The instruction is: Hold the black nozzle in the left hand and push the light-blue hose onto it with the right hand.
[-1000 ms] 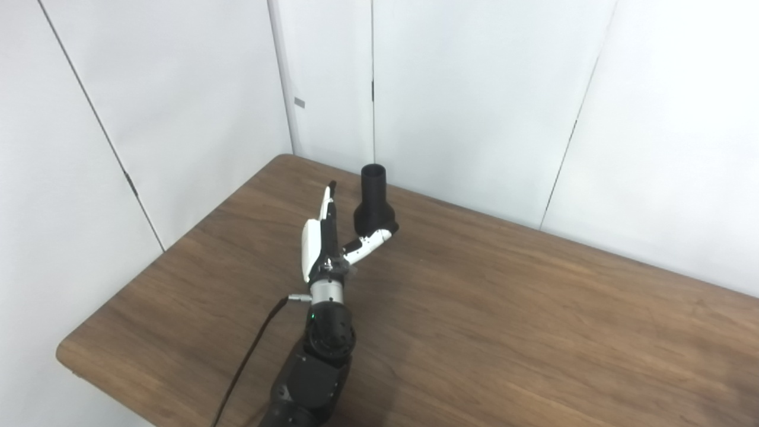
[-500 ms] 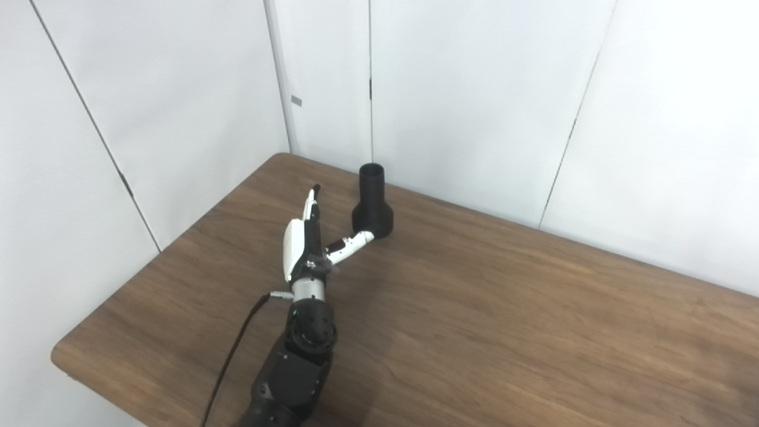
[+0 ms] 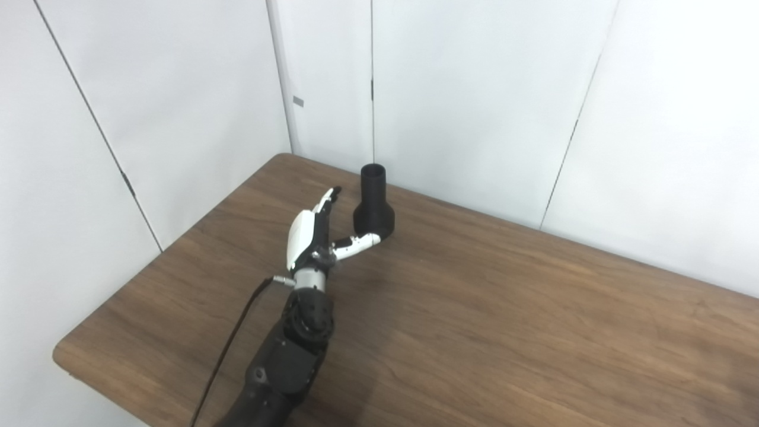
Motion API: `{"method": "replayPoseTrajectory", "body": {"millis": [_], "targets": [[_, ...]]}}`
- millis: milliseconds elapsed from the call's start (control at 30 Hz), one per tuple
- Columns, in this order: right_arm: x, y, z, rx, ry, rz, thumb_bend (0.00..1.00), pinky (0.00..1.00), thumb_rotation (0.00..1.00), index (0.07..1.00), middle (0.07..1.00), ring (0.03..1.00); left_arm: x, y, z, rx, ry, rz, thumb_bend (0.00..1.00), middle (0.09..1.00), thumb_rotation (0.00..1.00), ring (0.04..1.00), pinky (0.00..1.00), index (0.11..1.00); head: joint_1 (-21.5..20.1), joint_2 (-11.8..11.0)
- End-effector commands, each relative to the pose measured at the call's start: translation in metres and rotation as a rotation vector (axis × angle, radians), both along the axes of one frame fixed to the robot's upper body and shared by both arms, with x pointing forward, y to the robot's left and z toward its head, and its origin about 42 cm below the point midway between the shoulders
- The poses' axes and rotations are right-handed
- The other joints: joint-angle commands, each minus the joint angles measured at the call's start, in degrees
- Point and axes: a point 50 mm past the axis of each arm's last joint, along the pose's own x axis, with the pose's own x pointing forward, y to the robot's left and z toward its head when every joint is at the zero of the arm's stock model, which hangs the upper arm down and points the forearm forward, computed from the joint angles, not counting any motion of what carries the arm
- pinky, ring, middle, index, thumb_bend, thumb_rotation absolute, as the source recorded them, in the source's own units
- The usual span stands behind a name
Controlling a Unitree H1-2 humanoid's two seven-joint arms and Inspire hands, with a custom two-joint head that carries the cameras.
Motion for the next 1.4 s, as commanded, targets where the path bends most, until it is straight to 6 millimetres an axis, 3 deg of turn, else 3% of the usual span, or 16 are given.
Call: {"method": "replayPoseTrajectory", "body": {"millis": [0,600,933,1367], "targets": [[-0.005,0.005,-0.011,0.019,0.005,-0.003,0.96,0.38,0.61,0.504,0.546,0.511,0.017,0.001,0.030,0.028,-0.065,-0.023,1.00,0.911,0.38,0.998,1.00,0.908,0.1,0.0],[-0.008,0.007,-0.010,0.008,0.015,-0.019,1.00,0.37,0.63,0.500,0.539,0.504,0.032,0.017,0.041,0.116,0.045,-0.054,1.00,0.906,0.37,0.965,1.00,0.907,-1.0,0.1],[-0.011,0.007,-0.008,0.000,0.011,-0.015,1.00,0.37,0.64,0.500,0.540,0.505,0.034,0.016,0.051,0.193,0.109,-0.083,1.00,0.887,0.28,0.907,1.00,0.868,-1.4,0.4],[-0.014,0.009,-0.008,-0.002,0.007,-0.013,1.00,0.39,0.64,0.507,0.549,0.516,0.040,0.015,0.057,0.289,0.266,-0.156,1.00,0.877,0.31,0.909,1.00,0.848,-2.0,0.9]]}}
